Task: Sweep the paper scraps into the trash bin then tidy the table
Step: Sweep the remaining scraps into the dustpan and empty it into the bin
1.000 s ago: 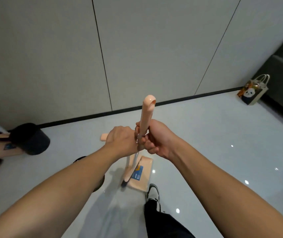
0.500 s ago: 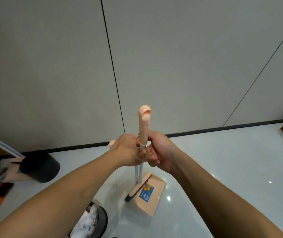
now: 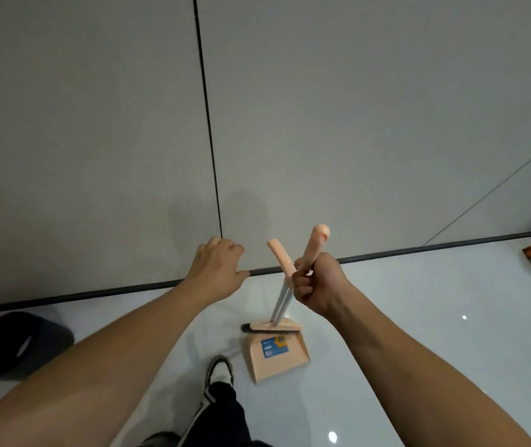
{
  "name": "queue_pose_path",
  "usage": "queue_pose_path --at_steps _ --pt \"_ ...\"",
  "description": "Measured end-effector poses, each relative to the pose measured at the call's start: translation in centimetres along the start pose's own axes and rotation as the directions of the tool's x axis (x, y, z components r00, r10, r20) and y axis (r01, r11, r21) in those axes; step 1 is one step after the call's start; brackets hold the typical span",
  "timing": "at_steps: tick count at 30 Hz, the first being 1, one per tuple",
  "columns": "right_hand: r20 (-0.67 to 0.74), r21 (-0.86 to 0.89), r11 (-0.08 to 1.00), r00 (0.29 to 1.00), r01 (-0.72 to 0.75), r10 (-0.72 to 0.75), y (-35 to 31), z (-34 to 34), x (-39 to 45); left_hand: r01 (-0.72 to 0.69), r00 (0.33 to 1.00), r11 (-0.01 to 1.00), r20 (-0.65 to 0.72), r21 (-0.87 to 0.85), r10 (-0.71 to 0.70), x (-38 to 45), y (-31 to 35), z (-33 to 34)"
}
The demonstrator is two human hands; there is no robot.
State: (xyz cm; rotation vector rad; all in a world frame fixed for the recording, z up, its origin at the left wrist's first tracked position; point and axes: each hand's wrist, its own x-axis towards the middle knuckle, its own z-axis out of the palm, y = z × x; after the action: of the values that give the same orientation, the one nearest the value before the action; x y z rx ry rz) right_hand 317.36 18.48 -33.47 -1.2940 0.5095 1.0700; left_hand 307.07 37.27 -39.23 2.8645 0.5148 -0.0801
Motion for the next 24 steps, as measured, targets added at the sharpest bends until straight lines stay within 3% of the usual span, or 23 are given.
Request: queue_pose_path --at_steps 5,14,17,24 --pt "-0.048 0.161 0.985 0.997 -0.058 0.067 -4.1 3.2 6.0 -0.018 0.986 1.0 0.165 -0.001 0.018 5.7 -5.3 0.0" --pt "-0.108 0.361 0.933 0.993 -0.006 0.048 -11.5 6.6 11.1 -0.009 0.973 0.994 0.228 -0.107 0.034 11.8 -5.6 -0.8" --pt "-0.117 0.285 0.959 0.992 -0.001 0.036 -12.0 6.0 12.2 -0.015 0.967 0.996 0.253 -0.087 0.037 12.7 -4.6 -0.9" --pt "0.068 0.04 0.999 0.997 0.02 -0.023 -14.0 1.5 11.1 -0.012 0.964 0.997 0.262 -0.071 0.031 14.0 2.1 -2.1"
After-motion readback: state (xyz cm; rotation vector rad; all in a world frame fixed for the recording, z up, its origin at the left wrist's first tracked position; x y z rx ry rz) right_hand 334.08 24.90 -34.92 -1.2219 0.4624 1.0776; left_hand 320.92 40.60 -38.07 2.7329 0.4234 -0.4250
